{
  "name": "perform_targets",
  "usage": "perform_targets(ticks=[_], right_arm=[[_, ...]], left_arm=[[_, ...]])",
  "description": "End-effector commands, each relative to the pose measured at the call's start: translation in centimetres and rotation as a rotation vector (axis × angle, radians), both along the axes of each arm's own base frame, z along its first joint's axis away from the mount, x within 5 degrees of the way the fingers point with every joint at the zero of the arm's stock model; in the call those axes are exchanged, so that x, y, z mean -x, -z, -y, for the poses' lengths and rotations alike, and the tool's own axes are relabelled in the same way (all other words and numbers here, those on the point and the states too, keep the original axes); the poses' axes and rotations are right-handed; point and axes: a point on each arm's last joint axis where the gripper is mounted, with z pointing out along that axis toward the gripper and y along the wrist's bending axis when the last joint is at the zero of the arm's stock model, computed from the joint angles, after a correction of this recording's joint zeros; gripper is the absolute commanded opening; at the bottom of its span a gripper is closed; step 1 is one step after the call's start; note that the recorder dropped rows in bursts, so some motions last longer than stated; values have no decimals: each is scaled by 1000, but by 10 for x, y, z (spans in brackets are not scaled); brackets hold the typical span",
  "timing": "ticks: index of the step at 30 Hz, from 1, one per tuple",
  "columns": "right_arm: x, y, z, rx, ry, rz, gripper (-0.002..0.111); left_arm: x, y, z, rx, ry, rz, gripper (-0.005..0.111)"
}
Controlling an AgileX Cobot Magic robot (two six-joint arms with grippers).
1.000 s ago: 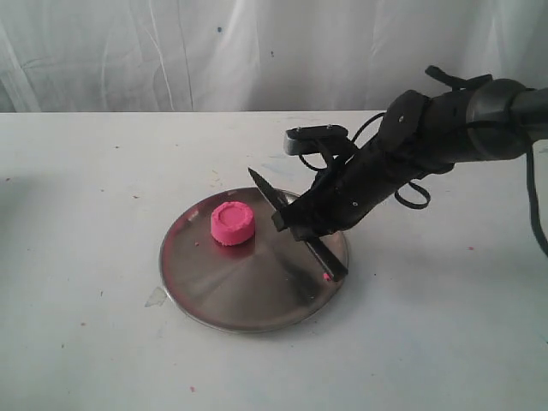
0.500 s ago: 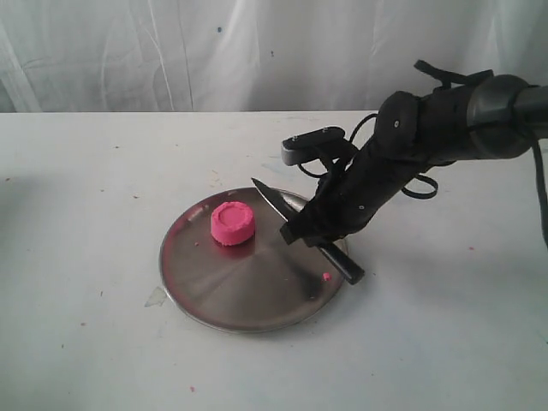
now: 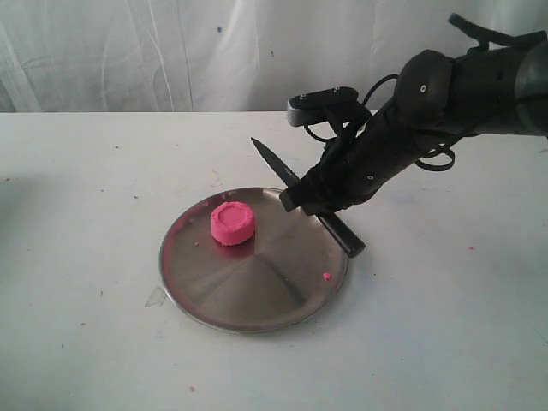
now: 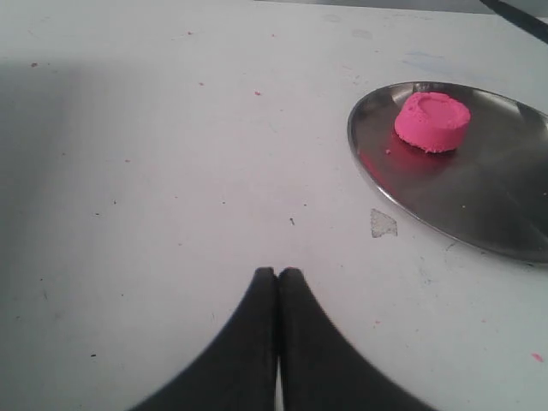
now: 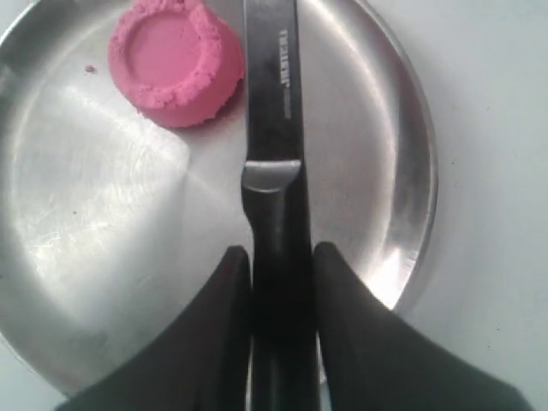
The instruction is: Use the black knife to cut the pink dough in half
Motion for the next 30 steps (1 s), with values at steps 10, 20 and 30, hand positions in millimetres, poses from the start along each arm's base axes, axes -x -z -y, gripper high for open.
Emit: perform_targets(ticks=[10, 20, 30], right_arm=[[40, -30, -24, 198, -413, 132, 0], [83, -56, -49, 387, -665, 296, 0], [113, -81, -48, 494, -790, 423, 0]], left_arm=[[6, -37, 17, 566, 38, 7, 0], [-1, -130, 42, 89, 511, -260, 1], [-84, -172, 40, -215, 696, -399, 61]])
